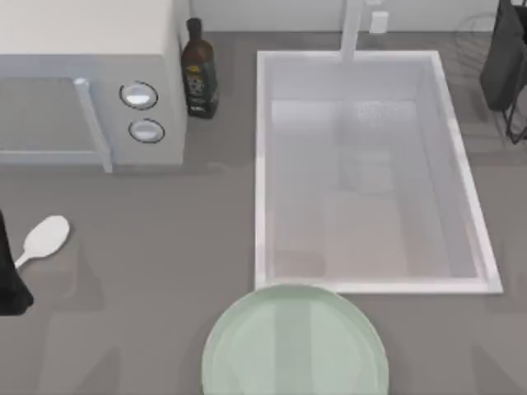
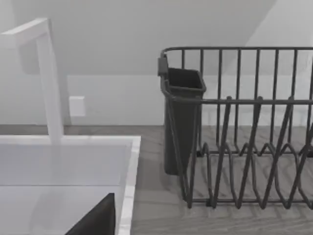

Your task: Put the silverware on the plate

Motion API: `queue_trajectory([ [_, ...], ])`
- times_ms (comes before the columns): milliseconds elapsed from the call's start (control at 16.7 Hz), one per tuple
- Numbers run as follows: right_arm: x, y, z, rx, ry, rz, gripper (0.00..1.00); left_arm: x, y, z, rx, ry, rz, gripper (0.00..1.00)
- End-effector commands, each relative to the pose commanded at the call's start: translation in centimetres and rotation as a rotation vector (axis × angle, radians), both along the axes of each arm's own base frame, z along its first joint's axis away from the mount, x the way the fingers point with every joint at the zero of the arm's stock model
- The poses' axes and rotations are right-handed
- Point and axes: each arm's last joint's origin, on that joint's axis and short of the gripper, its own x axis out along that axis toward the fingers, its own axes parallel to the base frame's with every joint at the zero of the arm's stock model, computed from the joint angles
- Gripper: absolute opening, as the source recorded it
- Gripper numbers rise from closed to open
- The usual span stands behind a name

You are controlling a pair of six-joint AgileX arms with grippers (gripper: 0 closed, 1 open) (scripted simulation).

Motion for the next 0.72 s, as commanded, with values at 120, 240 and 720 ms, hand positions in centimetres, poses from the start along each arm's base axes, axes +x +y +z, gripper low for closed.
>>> queue_trajectory([
  [120, 0.0, 0.0, 0.0, 0.000, 0.000, 0.000, 1.00, 0.0, 0.0, 0.0, 0.000, 0.001, 0.000, 1.00],
  [240, 0.0, 0.0, 0.0, 0.000, 0.000, 0.000, 1.00, 0.0, 0.0, 0.5, 0.019, 0.029, 0.005, 1.00],
  [720, 0.0, 0.0, 0.0, 0.000, 0.000, 0.000, 1.00, 3.5, 0.8, 5.1, 0.246, 0.555, -0.028, 1.00],
])
